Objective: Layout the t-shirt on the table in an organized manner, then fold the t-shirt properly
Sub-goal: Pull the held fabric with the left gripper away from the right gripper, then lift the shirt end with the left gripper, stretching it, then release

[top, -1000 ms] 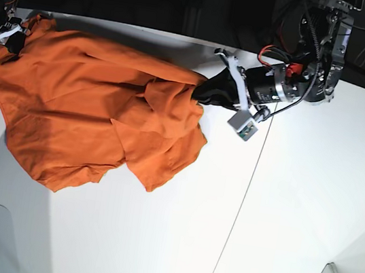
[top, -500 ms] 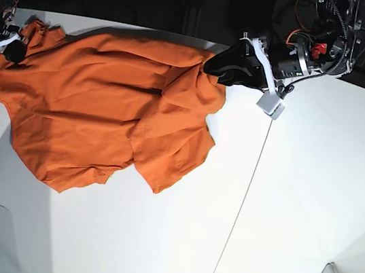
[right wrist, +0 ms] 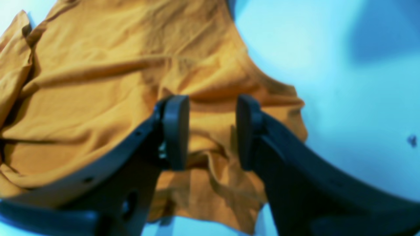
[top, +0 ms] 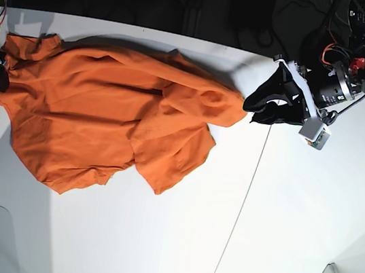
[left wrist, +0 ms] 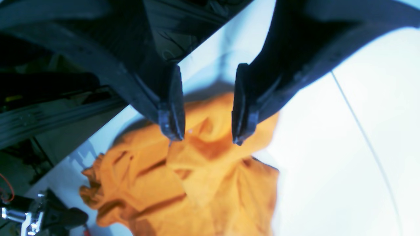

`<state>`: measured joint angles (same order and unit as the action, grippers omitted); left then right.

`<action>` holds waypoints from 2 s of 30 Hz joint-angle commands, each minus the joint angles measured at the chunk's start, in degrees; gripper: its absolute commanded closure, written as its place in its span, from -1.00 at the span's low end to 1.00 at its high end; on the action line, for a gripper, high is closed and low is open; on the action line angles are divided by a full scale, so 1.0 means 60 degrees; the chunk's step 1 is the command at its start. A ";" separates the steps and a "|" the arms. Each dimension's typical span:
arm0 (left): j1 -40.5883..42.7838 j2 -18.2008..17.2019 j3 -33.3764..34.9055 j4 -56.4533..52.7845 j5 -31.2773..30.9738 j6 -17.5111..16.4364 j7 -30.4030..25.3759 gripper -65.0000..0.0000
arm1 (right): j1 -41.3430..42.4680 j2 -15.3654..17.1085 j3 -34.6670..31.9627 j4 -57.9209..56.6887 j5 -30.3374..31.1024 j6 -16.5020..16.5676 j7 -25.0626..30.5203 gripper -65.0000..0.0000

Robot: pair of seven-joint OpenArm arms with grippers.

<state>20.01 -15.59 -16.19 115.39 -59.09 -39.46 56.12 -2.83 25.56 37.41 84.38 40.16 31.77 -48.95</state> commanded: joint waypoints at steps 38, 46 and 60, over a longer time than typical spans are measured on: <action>-0.2637 -0.0135 0.3300 -0.4386 0.4969 -0.0090 -0.1789 1.00 | 0.1657 -0.0004 -0.2699 -0.1719 -0.1716 -0.0015 0.1158 0.51; -0.2113 -0.1038 0.1679 -0.4000 0.3129 -0.0090 -0.1086 1.00 | 0.1654 0.0248 -0.2845 -0.2331 -0.2273 -0.0022 0.1173 1.00; 0.0619 -0.1395 0.0623 -0.2809 -0.2262 -0.0090 0.1869 1.00 | 0.1494 0.0707 -0.2790 -0.2397 -0.1683 -0.0095 0.0976 1.00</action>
<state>24.03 -23.20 -12.08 97.51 -71.02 -39.53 67.90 5.74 28.60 20.27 69.47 30.06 31.48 -42.72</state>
